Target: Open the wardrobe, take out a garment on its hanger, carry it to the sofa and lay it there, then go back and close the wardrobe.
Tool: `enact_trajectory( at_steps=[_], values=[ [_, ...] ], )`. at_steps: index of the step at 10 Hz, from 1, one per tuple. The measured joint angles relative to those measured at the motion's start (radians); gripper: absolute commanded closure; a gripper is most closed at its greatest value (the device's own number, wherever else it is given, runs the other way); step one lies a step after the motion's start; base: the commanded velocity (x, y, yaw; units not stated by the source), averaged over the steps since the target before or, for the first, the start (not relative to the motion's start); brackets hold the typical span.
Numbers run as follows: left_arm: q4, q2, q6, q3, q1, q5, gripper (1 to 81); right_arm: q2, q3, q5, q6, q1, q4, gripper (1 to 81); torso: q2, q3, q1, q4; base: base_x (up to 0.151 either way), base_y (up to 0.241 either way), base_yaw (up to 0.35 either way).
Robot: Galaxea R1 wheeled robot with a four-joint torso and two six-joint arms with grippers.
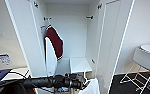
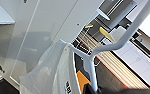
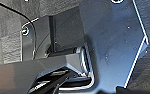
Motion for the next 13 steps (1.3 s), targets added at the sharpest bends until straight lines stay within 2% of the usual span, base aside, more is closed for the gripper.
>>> enact_trajectory(
  at_steps=[13],
  values=[
    [0.0,-0.015,0.0,0.009,0.0,-0.007,81.1,0.0,0.0,0.0,0.0,0.0,0.0,1.0,0.0,0.0,0.0,0.0,0.0,0.0,0.0]
  ],
)
